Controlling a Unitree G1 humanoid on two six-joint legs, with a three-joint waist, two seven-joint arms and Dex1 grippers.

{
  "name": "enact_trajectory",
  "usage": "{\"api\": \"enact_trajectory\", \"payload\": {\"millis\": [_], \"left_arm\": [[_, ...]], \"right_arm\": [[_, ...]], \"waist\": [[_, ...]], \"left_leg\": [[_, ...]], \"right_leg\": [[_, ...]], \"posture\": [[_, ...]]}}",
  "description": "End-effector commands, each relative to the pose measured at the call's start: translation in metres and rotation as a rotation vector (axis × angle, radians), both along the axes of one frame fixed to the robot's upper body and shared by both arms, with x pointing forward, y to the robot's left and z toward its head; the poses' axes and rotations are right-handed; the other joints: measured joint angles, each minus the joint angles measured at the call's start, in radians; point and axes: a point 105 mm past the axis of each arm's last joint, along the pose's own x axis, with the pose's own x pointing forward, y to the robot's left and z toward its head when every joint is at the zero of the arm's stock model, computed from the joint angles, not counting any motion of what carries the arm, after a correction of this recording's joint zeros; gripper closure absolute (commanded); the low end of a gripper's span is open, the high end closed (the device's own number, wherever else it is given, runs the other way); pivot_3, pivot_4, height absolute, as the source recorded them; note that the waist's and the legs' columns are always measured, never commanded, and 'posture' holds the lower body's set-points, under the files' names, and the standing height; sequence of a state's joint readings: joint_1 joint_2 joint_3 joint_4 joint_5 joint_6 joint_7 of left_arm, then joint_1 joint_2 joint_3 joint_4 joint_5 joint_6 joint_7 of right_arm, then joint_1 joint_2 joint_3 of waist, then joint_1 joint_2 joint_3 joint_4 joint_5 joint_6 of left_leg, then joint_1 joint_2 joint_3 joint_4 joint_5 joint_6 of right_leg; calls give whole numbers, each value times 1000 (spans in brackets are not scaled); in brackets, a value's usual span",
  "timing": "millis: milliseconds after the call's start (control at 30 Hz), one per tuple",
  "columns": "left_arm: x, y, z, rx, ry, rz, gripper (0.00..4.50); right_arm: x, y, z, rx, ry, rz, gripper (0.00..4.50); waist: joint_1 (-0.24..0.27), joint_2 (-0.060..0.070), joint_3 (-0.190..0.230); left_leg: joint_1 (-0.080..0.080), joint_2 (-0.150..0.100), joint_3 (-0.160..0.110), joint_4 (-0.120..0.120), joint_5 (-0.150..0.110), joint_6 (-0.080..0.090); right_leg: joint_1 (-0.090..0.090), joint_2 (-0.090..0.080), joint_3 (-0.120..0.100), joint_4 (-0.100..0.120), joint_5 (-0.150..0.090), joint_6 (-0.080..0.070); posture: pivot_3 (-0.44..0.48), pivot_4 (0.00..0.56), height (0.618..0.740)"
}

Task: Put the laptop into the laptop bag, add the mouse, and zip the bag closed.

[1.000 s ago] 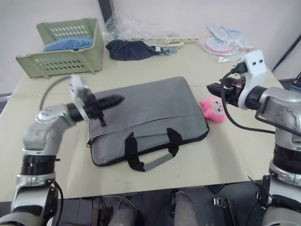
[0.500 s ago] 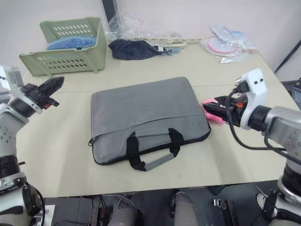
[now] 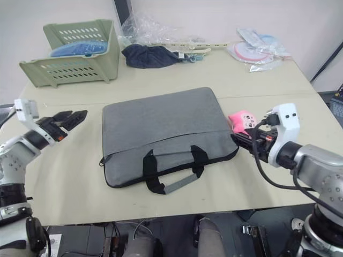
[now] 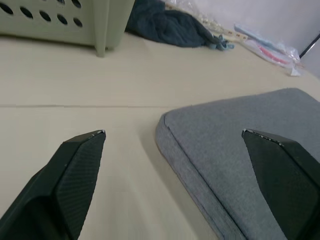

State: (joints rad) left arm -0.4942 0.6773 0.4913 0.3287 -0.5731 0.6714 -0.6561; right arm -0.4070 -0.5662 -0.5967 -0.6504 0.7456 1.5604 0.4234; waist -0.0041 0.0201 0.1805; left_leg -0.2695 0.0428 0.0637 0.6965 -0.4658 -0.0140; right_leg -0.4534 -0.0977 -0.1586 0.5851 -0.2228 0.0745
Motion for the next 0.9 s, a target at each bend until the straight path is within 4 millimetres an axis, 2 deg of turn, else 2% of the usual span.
{"api": "enact_trajectory", "payload": {"millis": [33, 300, 500, 633, 900], "left_arm": [[-1, -9, -12, -55, 64, -62, 22], [8, -34, -35, -116, 162, -120, 22], [11, -58, -45, -137, 198, -193, 22], [12, -63, -48, -148, 212, -202, 22], [14, -74, -60, -161, 258, -230, 22]], "right_arm": [[0, -6, 1, 41, -28, -89, 1658], [-2, -3, -18, 131, 10, -151, 1658], [1, -13, -39, 183, 47, -232, 1658], [4, -19, -51, 206, 62, -268, 1658], [14, -18, -72, 278, 91, -285, 1658]], "waist": [[0, 0, 0], [1, 0, 0], [2, 0, -1], [2, 1, -1], [3, 3, -2]], "left_leg": [[0, 0, 0, 0, 0, 0], [1, 0, 1, 0, 0, 0], [3, -1, 1, 0, 0, 0], [4, -1, 1, 0, 0, 0], [5, -2, 1, 1, 0, 0]], "right_leg": [[0, 0, 0, 0, 0, 0], [0, 0, 0, 1, 0, 0], [2, 0, 1, 1, 0, 0], [3, 0, 2, 1, 0, 0], [4, 0, 2, 1, 0, 0]], "posture": [[0, 150, 740], [0, 150, 740], [0, 150, 740], [0, 150, 740], [0, 150, 740]]}}
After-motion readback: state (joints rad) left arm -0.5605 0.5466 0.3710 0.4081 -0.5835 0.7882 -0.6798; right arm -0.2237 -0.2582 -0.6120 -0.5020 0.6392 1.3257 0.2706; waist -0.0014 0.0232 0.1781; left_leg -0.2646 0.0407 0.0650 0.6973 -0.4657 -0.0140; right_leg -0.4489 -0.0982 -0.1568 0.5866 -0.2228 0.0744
